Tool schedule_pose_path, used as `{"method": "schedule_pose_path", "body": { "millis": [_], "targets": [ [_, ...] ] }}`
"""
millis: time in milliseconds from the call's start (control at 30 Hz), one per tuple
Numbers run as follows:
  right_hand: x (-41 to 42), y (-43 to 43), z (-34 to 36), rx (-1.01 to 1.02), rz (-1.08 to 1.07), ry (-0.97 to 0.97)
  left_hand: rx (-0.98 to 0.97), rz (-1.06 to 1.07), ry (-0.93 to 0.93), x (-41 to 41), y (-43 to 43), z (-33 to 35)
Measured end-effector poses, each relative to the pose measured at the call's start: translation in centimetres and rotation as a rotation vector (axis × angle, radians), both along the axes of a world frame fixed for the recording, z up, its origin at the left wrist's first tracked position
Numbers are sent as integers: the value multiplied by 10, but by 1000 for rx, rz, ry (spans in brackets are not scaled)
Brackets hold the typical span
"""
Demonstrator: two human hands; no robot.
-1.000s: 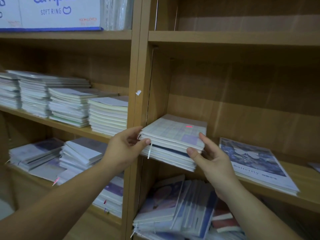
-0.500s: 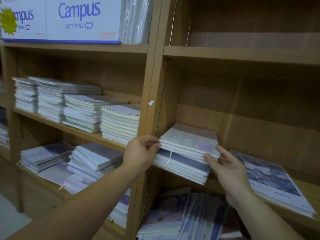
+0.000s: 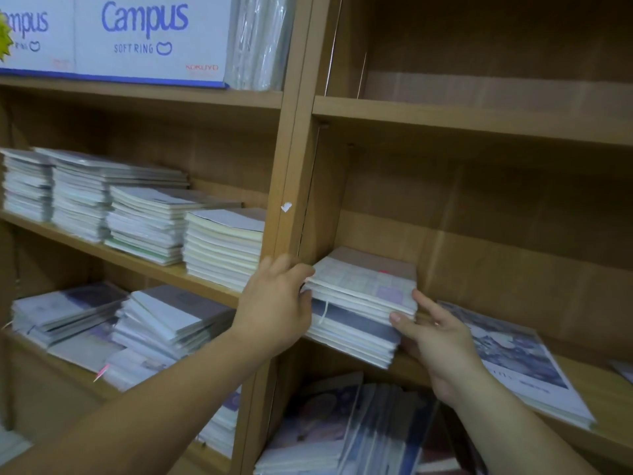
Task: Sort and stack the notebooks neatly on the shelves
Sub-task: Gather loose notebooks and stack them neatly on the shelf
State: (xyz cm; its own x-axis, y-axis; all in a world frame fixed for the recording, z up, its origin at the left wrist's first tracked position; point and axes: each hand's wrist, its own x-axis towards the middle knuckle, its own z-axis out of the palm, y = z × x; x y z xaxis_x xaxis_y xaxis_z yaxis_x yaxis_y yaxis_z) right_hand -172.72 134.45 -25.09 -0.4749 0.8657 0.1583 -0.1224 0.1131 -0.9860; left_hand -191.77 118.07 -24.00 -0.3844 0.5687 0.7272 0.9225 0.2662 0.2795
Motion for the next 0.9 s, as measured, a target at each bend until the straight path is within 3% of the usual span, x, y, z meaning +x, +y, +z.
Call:
{"method": "schedule_pose_path", "body": {
  "millis": [67,167,267,567,733,900],
  "targets": [
    [-1,-1,-1,13,-17,6,-166,-98,10,4,6,15],
    [-2,-8,-2,38,-20,-9,-496,-115,-201,14,16,27],
    [2,-12,-2,44,-3,-27,-469,-107,-338,13,24,28],
    [28,-40,1,152,52,-95,-413,-171,-298,17,2,28],
    [28,-50,-9,318,61,-170,-498,-221,-268,-7,-23,28],
    [21,-51,-10,461,-9,-243,-264,-180,-292,-15,-20,13]
  ]
}}
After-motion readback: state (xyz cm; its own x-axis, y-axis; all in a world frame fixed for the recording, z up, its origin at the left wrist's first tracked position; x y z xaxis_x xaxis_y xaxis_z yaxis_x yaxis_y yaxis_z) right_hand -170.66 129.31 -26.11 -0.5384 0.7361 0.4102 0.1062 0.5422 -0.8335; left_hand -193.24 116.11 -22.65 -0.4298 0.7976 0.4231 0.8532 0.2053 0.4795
